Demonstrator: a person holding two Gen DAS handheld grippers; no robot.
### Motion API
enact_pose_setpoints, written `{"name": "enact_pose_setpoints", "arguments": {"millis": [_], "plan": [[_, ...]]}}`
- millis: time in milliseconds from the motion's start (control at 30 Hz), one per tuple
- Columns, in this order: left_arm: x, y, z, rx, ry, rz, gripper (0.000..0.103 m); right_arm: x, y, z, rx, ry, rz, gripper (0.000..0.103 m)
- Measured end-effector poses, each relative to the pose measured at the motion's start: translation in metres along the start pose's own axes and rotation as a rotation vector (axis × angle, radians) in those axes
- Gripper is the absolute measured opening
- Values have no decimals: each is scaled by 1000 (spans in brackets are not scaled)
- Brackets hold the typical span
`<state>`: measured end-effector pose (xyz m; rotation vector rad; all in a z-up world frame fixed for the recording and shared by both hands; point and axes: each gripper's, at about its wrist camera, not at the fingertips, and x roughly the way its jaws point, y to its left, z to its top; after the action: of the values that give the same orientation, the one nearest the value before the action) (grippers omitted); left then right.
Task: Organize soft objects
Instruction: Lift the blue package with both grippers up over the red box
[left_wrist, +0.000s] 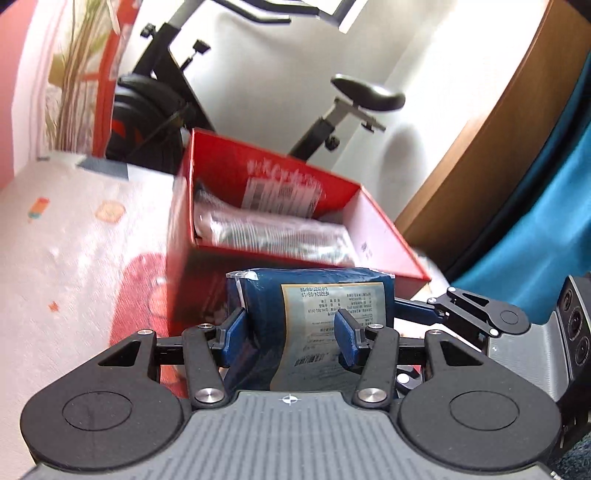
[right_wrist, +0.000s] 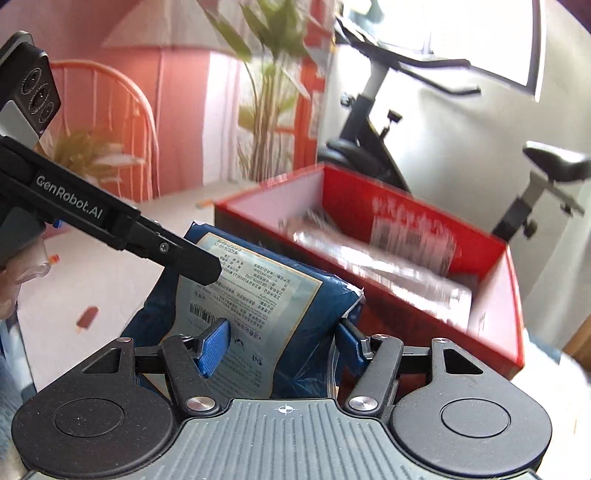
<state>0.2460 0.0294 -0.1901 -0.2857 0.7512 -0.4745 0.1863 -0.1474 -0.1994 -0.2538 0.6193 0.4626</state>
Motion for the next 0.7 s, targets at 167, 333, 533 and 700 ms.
{"name": "enact_pose_setpoints", "arguments": {"millis": [167,333,533,700], "plan": [[-13,-9,15,22,-53,-1,53,-14,6,20,-66,-54,-13,59],[-12,-20,32,68,-75,-13,53,-22,2,41,-126,-84,-42,59],[-9,-25,56,88,-110,-27,53,-29,-5,65,-217,-136,-106,59],[-9,-32,87,114,-160,-16,53,-25,-12,83,-288,-175,-173,59]]}}
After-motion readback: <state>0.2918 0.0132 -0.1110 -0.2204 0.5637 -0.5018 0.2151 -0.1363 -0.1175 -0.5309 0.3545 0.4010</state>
